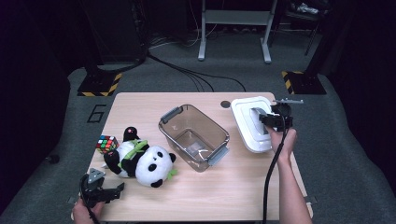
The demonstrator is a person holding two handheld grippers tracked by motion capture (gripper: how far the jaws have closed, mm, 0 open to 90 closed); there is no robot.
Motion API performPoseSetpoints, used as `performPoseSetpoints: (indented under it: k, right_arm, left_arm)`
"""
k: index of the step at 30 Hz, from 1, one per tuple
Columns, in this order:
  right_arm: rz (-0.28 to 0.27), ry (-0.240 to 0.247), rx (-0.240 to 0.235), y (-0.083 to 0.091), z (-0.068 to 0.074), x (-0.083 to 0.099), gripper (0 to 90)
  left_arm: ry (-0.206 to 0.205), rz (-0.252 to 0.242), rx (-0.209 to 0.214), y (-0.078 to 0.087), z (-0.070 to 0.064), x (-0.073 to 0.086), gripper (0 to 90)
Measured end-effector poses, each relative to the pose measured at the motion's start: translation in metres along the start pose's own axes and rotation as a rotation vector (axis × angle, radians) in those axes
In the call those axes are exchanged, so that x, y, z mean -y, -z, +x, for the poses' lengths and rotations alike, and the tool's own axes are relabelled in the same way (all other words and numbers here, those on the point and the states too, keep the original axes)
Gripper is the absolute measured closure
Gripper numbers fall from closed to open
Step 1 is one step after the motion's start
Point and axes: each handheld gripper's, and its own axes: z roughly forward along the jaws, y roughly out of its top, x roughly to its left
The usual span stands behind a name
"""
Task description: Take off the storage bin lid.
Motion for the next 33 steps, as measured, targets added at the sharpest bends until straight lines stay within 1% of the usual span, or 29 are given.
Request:
performPoseSetpoints:
  k: [6,11,12,15,16,18,20,23,26,29,31,33]
  right_arm:
    - [0.032,-0.044,0.017,-0.020,-0.005,0.013,66.6]
    - [0.049,-0.056,0.028,-0.033,-0.008,0.023,66.6]
    - [0.054,-0.066,0.031,-0.035,-0.009,0.024,66.6]
    - [0.053,-0.068,0.037,-0.041,-0.011,0.028,66.6]
    - [0.063,-0.074,0.038,-0.043,-0.011,0.030,66.6]
    - [0.068,-0.067,0.042,-0.046,-0.012,0.032,66.6]
    - [0.076,-0.081,0.050,-0.050,-0.012,0.035,66.6]
    - [0.081,-0.083,0.064,-0.054,-0.012,0.039,66.6]
    - [0.093,-0.095,0.065,-0.057,-0.012,0.041,66.6]
    - [0.105,-0.101,0.076,-0.062,-0.010,0.044,66.5]
    - [0.113,-0.088,0.084,-0.066,-0.009,0.047,66.5]
    - [0.128,-0.088,0.091,-0.069,-0.009,0.050,66.4]
  left_arm:
    - [0.000,0.000,0.000,0.000,0.000,0.000,0.3]
    - [0.000,0.000,0.000,0.000,0.000,0.000,0.3]
    - [0.000,0.000,0.000,0.000,0.000,0.000,0.3]
    - [0.001,0.000,0.000,0.000,0.000,0.000,0.3]
    - [0.001,0.000,0.000,0.000,0.000,0.000,0.3]
    - [0.000,0.000,0.000,0.000,0.000,0.000,0.3]
    - [0.000,0.000,0.000,0.000,0.000,0.000,0.3]
    - [0.000,0.000,0.000,0.000,0.000,0.000,0.3]
    - [0.000,0.000,0.000,0.000,0.000,0.000,0.3]
    - [0.000,0.000,0.000,0.000,0.000,0.000,0.3]
    - [0.000,0.000,0.000,0.000,0.000,0.000,0.3]
    - [0.000,0.000,0.000,0.000,0.000,0.000,0.3]
